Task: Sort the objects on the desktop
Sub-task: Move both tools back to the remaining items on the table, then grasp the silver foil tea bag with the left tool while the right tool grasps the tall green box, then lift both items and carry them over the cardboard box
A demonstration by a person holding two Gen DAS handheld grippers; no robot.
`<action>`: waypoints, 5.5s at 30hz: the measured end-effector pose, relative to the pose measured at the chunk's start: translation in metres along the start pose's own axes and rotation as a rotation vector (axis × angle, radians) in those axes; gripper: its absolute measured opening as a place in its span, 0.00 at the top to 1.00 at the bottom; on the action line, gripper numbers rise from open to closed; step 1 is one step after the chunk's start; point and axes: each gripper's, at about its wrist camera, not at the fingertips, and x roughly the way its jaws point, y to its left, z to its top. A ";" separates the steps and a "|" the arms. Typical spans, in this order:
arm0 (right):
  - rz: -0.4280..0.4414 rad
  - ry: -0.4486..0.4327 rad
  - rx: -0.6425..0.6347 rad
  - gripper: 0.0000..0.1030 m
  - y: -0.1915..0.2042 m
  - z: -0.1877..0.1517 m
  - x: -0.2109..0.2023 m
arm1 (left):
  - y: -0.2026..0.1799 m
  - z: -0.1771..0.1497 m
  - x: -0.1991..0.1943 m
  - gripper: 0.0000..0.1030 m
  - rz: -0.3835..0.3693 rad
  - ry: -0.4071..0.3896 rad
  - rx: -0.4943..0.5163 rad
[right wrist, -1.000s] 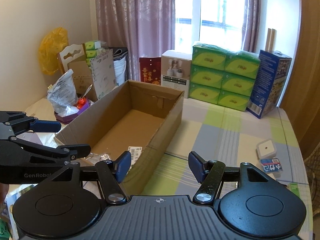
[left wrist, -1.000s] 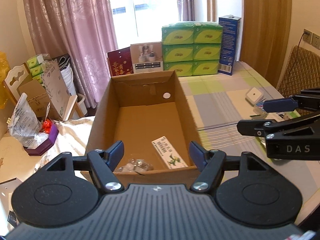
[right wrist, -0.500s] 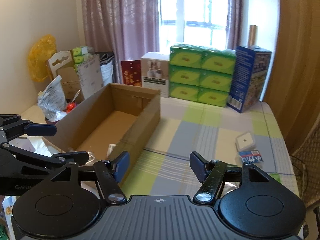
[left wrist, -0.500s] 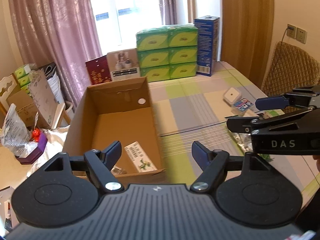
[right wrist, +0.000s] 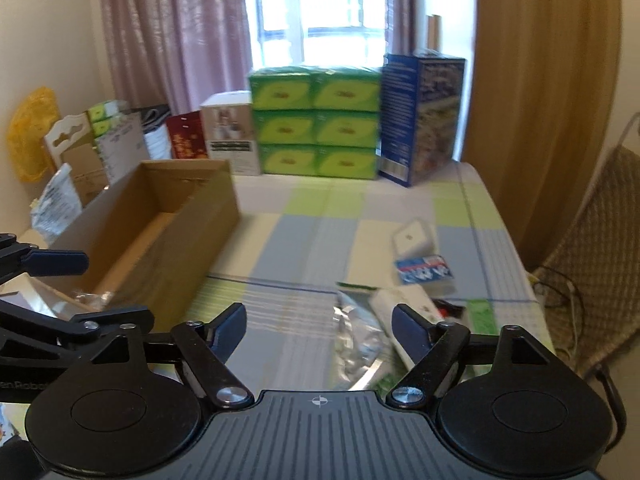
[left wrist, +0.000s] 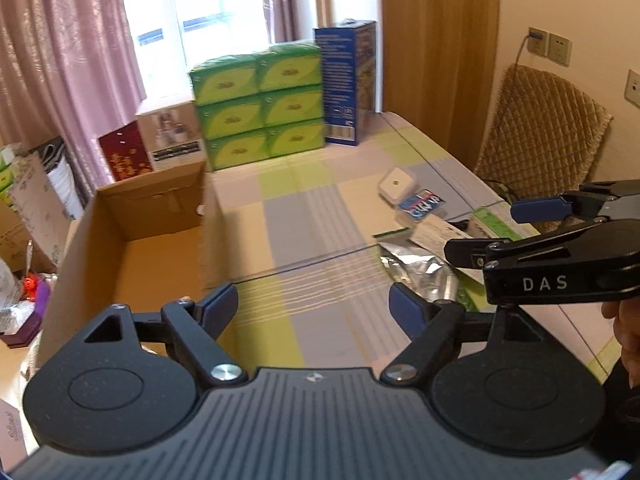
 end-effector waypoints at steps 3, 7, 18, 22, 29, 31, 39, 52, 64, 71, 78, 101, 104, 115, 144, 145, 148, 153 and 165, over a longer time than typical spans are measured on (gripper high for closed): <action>-0.021 0.014 0.021 0.21 -0.018 -0.007 -0.001 | -0.013 0.001 0.010 0.18 -0.017 0.013 0.004; -0.050 0.032 0.050 0.17 -0.042 -0.016 0.001 | -0.030 0.000 0.023 0.16 -0.041 0.033 0.007; -0.116 0.098 0.091 0.09 -0.086 -0.043 0.014 | -0.055 -0.011 0.058 0.09 -0.087 0.091 0.008; -0.119 0.110 0.107 0.09 -0.101 -0.051 0.017 | -0.059 -0.015 0.069 0.08 -0.096 0.107 -0.008; -0.121 0.117 0.138 0.08 -0.131 -0.066 0.024 | -0.067 -0.021 0.092 0.08 -0.143 0.132 -0.067; -0.122 0.118 0.134 0.08 -0.138 -0.069 0.027 | -0.070 -0.023 0.100 0.08 -0.162 0.136 -0.081; -0.094 0.126 0.113 0.09 -0.159 -0.074 0.046 | -0.083 -0.026 0.130 0.08 -0.198 0.152 -0.101; -0.080 0.166 -0.018 0.38 -0.162 -0.060 0.097 | -0.092 -0.028 0.184 0.09 -0.268 0.196 -0.178; -0.120 0.204 -0.059 0.71 -0.159 -0.063 0.122 | -0.097 -0.030 0.222 0.19 -0.284 0.242 -0.211; -0.134 0.193 -0.061 0.73 -0.153 -0.065 0.112 | -0.098 -0.029 0.213 0.51 -0.315 0.251 -0.195; -0.118 0.154 0.000 0.73 -0.136 -0.075 0.065 | -0.095 -0.047 0.172 0.57 -0.279 0.279 -0.129; -0.053 0.223 0.073 0.52 -0.097 -0.126 0.027 | -0.075 -0.087 0.118 0.32 -0.225 0.288 -0.157; -0.055 0.228 0.068 0.52 -0.098 -0.125 0.032 | -0.076 -0.086 0.128 0.31 -0.214 0.296 -0.160; -0.044 0.250 0.044 0.52 -0.094 -0.126 0.044 | -0.086 -0.092 0.143 0.33 -0.192 0.331 -0.096; -0.051 0.172 0.039 0.73 -0.067 -0.101 0.005 | -0.081 -0.076 0.083 0.56 -0.241 0.257 -0.061; -0.047 0.165 0.037 0.73 -0.064 -0.099 0.003 | -0.078 -0.074 0.079 0.56 -0.240 0.252 -0.060; -0.037 0.145 0.032 0.73 -0.054 -0.091 -0.001 | -0.068 -0.068 0.069 0.56 -0.235 0.240 -0.060; -0.012 0.122 0.031 0.73 -0.037 -0.078 -0.006 | -0.050 -0.061 0.054 0.56 -0.217 0.221 -0.056; 0.025 0.081 -0.006 0.73 0.010 -0.056 -0.012 | -0.012 -0.048 0.017 0.56 -0.194 0.174 -0.034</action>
